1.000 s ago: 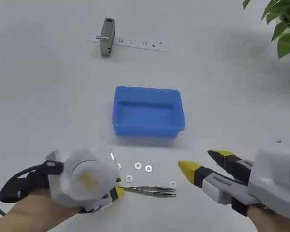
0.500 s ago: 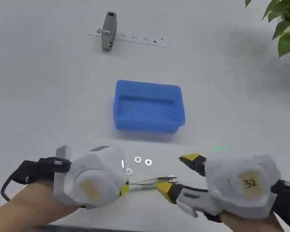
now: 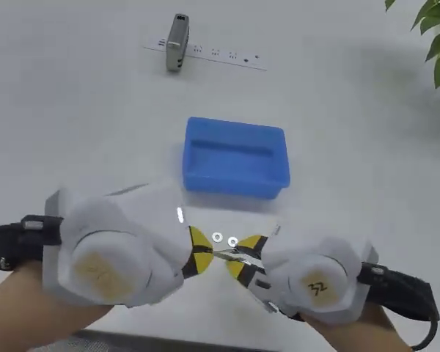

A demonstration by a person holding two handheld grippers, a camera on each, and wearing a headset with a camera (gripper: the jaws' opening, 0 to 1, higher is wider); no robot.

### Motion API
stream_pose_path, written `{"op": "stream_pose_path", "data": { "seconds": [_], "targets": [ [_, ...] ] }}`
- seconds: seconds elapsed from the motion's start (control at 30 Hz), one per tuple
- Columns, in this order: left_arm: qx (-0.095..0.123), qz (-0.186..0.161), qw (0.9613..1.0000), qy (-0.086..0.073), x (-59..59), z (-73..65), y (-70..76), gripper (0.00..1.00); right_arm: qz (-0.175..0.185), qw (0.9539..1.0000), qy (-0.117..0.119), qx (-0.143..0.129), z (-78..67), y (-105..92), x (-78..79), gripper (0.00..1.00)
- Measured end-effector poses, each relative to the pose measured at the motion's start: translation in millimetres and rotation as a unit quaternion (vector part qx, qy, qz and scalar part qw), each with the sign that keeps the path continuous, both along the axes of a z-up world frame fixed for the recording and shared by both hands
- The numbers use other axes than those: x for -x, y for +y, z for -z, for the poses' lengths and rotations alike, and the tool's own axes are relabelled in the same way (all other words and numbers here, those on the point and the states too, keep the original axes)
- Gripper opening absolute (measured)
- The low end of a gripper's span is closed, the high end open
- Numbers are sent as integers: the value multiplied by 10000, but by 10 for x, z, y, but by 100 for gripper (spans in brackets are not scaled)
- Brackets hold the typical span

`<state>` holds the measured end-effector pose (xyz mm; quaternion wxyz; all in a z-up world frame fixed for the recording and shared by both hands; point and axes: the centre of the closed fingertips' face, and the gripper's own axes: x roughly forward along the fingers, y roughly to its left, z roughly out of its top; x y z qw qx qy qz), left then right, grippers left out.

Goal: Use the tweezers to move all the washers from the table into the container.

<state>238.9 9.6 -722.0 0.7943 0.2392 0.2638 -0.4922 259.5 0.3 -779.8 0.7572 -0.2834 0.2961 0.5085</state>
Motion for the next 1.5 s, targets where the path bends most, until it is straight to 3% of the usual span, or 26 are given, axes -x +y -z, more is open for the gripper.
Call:
{"op": "stream_pose_path", "data": {
  "seconds": [0.1,0.2,0.3,0.4,0.63,0.77,0.8,0.83,0.9,1.03,1.13,1.2,1.47,1.5],
  "targets": [
    [75,-137,9998,-136,-56,-140,63,0,56,9994,101,-341,-91,129,-36,8],
    [-11,-351,9989,-305,-159,-226,164,0,299,9948,487,-841,-153,295,-97,7],
    [-40,-428,9986,-306,-219,-212,221,0,334,9934,568,-938,-119,372,-169,8],
    [-179,-444,9985,-257,-243,-149,277,0,362,9901,852,-1052,-57,441,-157,8],
    [-445,-403,9979,-243,-276,-49,337,0,268,9883,1049,-1076,52,577,-169,8],
    [-546,-411,9975,-202,-305,17,373,0,274,9883,1104,-1012,117,594,-160,3],
    [-500,-390,9977,-223,-306,1,366,0,278,9890,1072,-976,139,592,-164,3],
    [-433,-471,9979,-102,-310,-6,369,0,268,9895,1060,-943,143,584,-164,3],
    [-334,-476,9983,-69,-308,-37,380,0,259,9893,1084,-944,128,570,-152,4],
    [-429,-462,9980,-75,-291,-20,409,0,275,9898,1062,-913,102,515,-116,6],
    [-367,-472,9982,-19,-281,-30,400,0,295,9901,1027,-910,70,487,-95,7],
    [-443,-415,9981,-98,-274,-55,391,0,332,9895,1033,-960,35,483,-78,8],
    [-508,-302,9982,-1,-233,-23,350,0,298,9900,979,-974,-11,486,-26,8],
    [-429,-253,9988,-6,-225,-32,325,0,290,9899,986,-976,-9,488,-25,8]
  ]
}}
